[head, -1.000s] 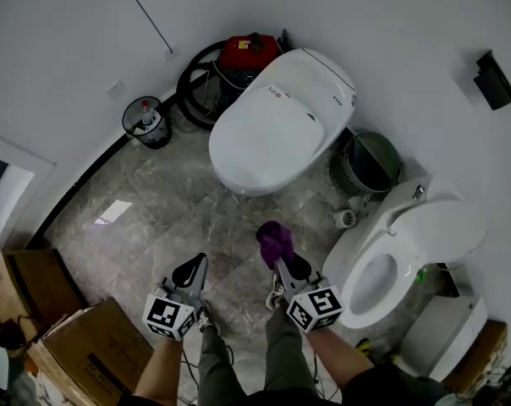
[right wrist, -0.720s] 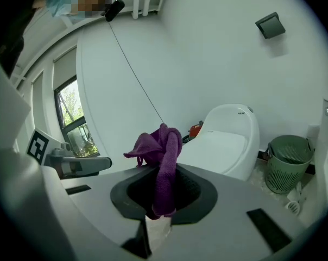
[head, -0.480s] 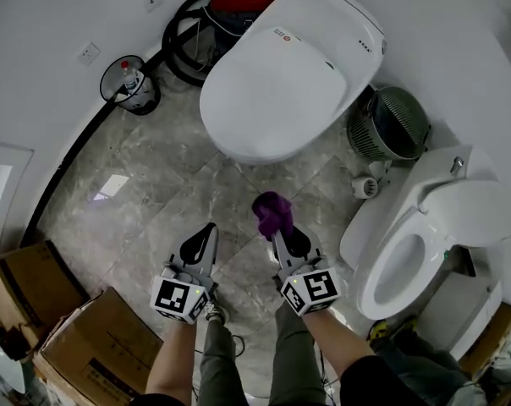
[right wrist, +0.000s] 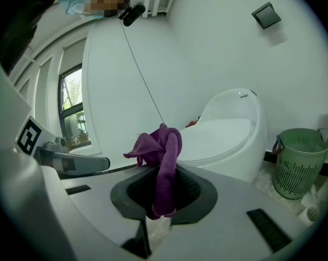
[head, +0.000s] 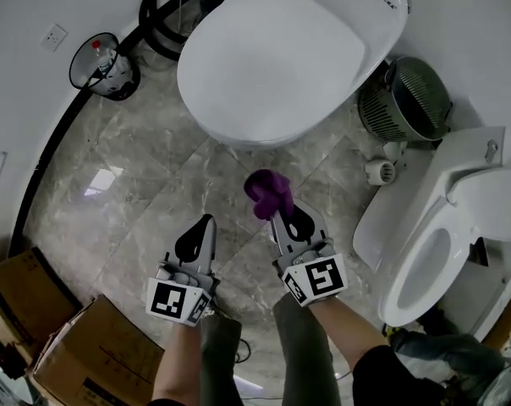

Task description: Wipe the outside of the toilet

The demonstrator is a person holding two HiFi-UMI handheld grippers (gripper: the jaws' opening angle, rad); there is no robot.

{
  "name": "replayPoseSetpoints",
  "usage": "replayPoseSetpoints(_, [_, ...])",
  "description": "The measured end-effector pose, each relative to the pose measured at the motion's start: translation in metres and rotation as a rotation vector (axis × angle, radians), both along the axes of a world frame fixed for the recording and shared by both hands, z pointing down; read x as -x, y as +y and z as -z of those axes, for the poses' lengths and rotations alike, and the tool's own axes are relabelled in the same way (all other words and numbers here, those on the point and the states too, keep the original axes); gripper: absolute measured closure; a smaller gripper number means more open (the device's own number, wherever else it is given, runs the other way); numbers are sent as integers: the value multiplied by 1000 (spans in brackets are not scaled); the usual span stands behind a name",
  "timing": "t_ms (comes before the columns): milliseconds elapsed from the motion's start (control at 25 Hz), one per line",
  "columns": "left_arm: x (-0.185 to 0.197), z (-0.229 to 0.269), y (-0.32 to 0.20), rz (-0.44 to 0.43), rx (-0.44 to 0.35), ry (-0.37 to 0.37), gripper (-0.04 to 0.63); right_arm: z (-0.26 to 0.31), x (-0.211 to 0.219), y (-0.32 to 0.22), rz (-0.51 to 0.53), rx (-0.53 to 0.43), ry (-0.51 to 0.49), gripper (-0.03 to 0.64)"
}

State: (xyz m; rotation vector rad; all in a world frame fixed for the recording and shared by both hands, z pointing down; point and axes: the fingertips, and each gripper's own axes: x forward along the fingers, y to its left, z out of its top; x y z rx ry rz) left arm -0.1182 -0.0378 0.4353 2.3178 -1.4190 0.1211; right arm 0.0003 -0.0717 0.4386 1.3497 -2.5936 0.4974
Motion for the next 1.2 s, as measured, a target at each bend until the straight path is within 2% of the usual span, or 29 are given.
replayPoseSetpoints(200, [-4, -42, -9, 13, -58, 12, 589, -36, 4, -11, 33, -76, -7, 572])
replayPoseSetpoints(520, [-5, -107, -36, -11, -171, -29, 589, -105, 10, -37, 65, -184, -38, 572])
replayPoseSetpoints(800, [-2, -160, -53, -13, -232, -59, 589, -136, 9, -60, 87, -317, -90, 572])
replayPoseSetpoints(960, [-7, -160, -77, 24, -285, -12, 589, -145, -2, -68, 99, -345, -112, 572])
replayPoseSetpoints(1080, [-16, -151, -87, 4, -332, -39, 589, -144, -18, -73, 77, -358, -129, 572])
replayPoseSetpoints(1200, [-18, -148, -90, 8, -345, -66, 589, -143, -41, -83, 39, -363, -146, 572])
